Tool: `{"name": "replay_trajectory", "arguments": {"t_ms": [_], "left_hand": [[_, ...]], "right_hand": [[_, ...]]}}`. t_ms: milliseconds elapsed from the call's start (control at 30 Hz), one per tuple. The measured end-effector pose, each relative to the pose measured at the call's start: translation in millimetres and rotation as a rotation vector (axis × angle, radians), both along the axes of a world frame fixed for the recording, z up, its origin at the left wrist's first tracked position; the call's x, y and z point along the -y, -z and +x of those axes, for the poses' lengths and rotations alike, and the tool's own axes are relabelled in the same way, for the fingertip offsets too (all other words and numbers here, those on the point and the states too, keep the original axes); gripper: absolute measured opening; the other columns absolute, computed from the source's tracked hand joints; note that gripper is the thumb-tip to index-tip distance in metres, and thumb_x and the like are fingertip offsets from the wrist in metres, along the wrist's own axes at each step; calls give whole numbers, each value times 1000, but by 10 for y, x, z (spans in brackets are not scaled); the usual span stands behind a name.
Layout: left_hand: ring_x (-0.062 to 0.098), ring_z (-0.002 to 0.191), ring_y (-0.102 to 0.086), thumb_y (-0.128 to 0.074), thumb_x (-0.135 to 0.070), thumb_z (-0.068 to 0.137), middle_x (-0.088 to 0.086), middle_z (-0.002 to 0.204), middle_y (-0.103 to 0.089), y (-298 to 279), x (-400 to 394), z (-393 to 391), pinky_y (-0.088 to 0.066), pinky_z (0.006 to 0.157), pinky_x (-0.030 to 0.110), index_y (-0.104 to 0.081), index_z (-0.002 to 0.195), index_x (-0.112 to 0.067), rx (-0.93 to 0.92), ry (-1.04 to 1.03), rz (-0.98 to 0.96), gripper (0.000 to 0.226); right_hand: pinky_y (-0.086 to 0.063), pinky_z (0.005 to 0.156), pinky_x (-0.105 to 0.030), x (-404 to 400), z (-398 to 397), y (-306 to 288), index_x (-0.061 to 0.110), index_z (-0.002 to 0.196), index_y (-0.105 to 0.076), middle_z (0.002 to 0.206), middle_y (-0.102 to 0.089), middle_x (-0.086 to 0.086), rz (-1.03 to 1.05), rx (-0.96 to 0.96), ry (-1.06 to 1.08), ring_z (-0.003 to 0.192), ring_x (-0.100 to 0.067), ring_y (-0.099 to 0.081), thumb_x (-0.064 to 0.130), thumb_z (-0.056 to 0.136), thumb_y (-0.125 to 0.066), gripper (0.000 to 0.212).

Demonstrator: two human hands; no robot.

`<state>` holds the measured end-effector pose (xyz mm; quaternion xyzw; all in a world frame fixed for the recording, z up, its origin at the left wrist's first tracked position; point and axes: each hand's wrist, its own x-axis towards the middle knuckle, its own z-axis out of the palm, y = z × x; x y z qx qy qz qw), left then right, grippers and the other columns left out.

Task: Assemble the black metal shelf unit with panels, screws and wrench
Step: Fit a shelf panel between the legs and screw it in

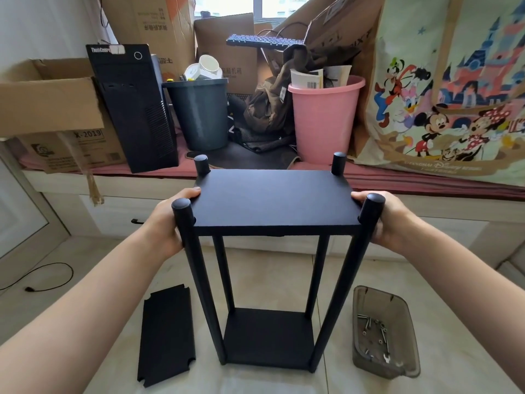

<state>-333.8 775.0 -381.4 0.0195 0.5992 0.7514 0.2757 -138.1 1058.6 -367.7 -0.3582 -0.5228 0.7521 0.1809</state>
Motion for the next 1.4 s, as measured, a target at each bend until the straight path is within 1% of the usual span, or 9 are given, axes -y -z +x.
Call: {"name": "replay_trajectory", "arguments": {"t_ms": [67, 167, 267, 367, 767, 900, 1033, 1300, 1400], "left_hand": [[18, 69, -70, -71, -34, 88, 0, 89, -74, 14, -8, -18, -53, 64, 29, -72, 96, -17, 4, -1, -15, 18], [19, 70, -71, -71, -34, 88, 1, 90, -75, 44, -7, -38, -54, 67, 30, -72, 97, -17, 2, 5, -14, 19], [21, 75, -72, -72, -35, 87, 3, 93, -76, 61, -3, -56, -54, 69, 32, -72, 100, -15, -11, 12, -20, 23], [20, 67, -72, -71, -32, 87, 4, 84, -75, 109, -3, -69, -56, 58, 27, -71, 92, -14, -6, -3, -48, 18], [18, 59, -70, -66, -26, 89, 3, 76, -72, 286, -14, -85, -53, 49, 24, -65, 88, -15, -22, 10, -56, 11], [16, 59, -70, -64, -28, 93, 1, 73, -72, 426, 0, -53, -52, 57, 30, -66, 90, -13, -3, 15, -68, 15], [18, 61, -66, -64, -29, 93, 1, 75, -67, 564, 2, 15, -48, 57, 31, -64, 86, -15, 29, 10, -76, 15], [22, 72, -64, -64, -30, 93, 4, 82, -66, 705, 12, 54, -48, 61, 33, -64, 86, -15, 55, 6, -63, 17], [22, 74, -65, -63, -32, 93, 5, 85, -66, 789, 34, 48, -48, 61, 32, -65, 94, -13, 65, 21, -70, 19]], "right_hand": [[-53, 65, -30, 5, 4, 64, 10, 87, -61, 81, -60, -7, -17, 2, 16, 70, -22, -58, 14, 93, -49, 15], [-54, 45, -24, 15, 12, 139, 8, 71, -68, 62, -68, -5, -32, 8, 21, 50, -18, -66, 14, 96, -46, 34], [-52, 41, -23, 22, 8, 188, 6, 74, -64, 58, -69, -6, -25, 20, 22, 47, -18, -67, 16, 98, -44, 33], [-51, 40, -22, -2, 9, 230, 6, 77, -61, 57, -68, -6, -31, 19, 17, 46, -18, -67, 18, 100, -42, 32], [-51, 47, -24, -26, 15, 324, 8, 77, -59, 57, -67, -4, -2, 67, -13, 47, -16, -66, 16, 97, -49, 24], [-50, 54, -30, -20, 22, 355, 7, 78, -60, 57, -67, -5, -13, 90, -33, 49, -17, -67, 16, 97, -49, 24], [-49, 62, -33, -24, 43, 417, 8, 81, -59, 65, -66, -7, -11, 108, -42, 57, -21, -65, 17, 96, -51, 19], [-45, 68, -36, 48, 81, 668, 8, 84, -55, 80, -58, -10, -42, 158, -70, 70, -25, -57, 15, 98, -50, 16], [-45, 68, -36, 51, 78, 718, 7, 84, -55, 80, -58, -11, -40, 163, -68, 70, -25, -57, 14, 98, -51, 17]]}}
